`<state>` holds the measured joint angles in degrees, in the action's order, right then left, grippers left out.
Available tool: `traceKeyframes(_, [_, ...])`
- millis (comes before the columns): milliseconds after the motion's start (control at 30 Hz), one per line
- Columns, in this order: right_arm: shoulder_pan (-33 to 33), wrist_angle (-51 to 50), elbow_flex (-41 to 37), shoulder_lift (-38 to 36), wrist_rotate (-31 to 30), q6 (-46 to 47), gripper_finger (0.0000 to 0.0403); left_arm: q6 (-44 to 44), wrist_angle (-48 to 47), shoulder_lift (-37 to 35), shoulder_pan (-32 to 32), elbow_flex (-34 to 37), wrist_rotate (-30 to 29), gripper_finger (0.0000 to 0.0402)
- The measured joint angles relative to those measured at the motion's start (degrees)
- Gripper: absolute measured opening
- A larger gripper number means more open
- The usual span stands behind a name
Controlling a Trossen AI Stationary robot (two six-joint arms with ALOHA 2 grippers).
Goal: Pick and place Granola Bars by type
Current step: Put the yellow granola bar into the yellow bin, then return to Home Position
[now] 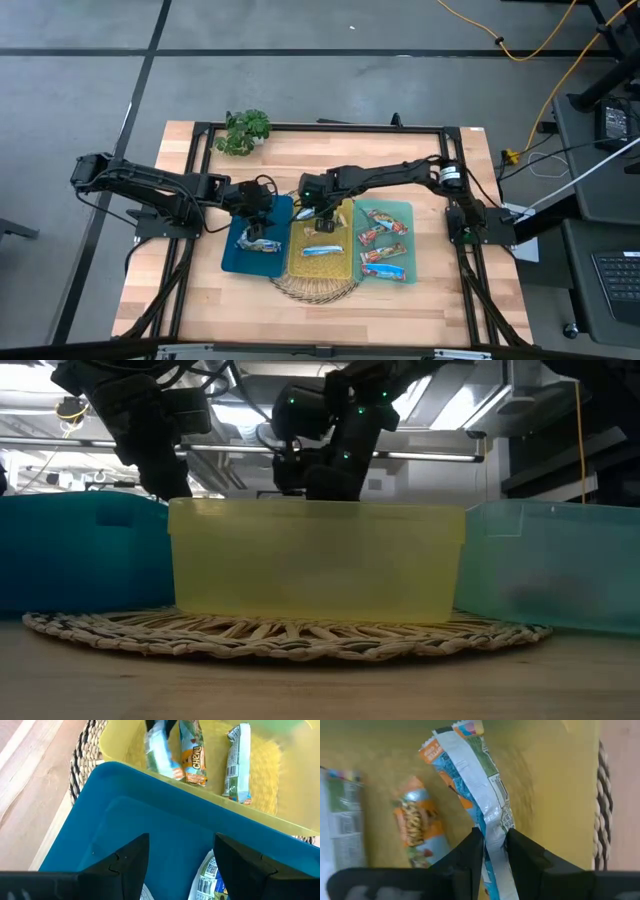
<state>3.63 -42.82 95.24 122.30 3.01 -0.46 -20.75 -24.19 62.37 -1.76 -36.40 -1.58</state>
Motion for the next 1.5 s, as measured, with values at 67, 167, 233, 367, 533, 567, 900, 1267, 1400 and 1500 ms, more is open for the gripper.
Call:
traceKeyframes(67, [0.0, -0.6, 0.0, 0.3, -0.8, 0.4, 0.009, 0.0, 0.0, 0.0, 0.0, 0.0, 0.0, 0.021])
traceKeyframes(167, [0.0, -0.7, 0.0, 0.4, -1.3, 0.4, 0.009, 0.0, 0.0, 0.0, 0.0, 0.0, 0.0, 0.021])
traceKeyframes(233, [0.0, -2.0, 0.0, 0.4, -2.0, 0.4, 0.009, 0.0, 0.0, 0.0, 0.0, 0.0, 0.0, 0.021])
traceKeyframes(367, [0.1, -3.9, 0.0, 0.4, -2.1, 0.4, 0.009, 0.0, 0.0, 0.0, 0.0, 0.0, 0.0, 0.021])
traceKeyframes(533, [0.1, -3.7, 0.0, 0.4, -1.1, 1.8, 0.009, -0.1, 0.0, 0.0, 0.0, 0.0, -0.3, 0.021])
traceKeyframes(567, [0.1, -3.7, 0.0, 0.4, -1.0, 1.8, 0.009, -0.1, 0.0, 0.0, 0.0, 0.0, -0.3, 0.021])
traceKeyframes(900, [0.1, -2.5, 0.0, 0.4, 0.1, 1.7, 0.009, -0.5, 0.0, 0.0, 0.0, 0.0, -0.4, 0.021])
traceKeyframes(1267, [-0.1, -2.7, 0.0, 0.4, 1.7, 4.2, 0.0174, -0.6, 0.0, 0.0, 0.0, 0.0, -0.4, 0.021])
traceKeyframes(1400, [-0.1, -2.7, 0.0, 0.4, 1.1, 4.7, 0.0204, -0.6, 0.0, 0.0, 0.0, 0.0, -0.5, 0.021])
traceKeyframes(1500, [-0.1, -3.0, 0.0, 0.4, -0.7, 4.7, 0.0212, -0.6, 0.0, 0.0, 0.0, 0.0, -0.5, 0.021])
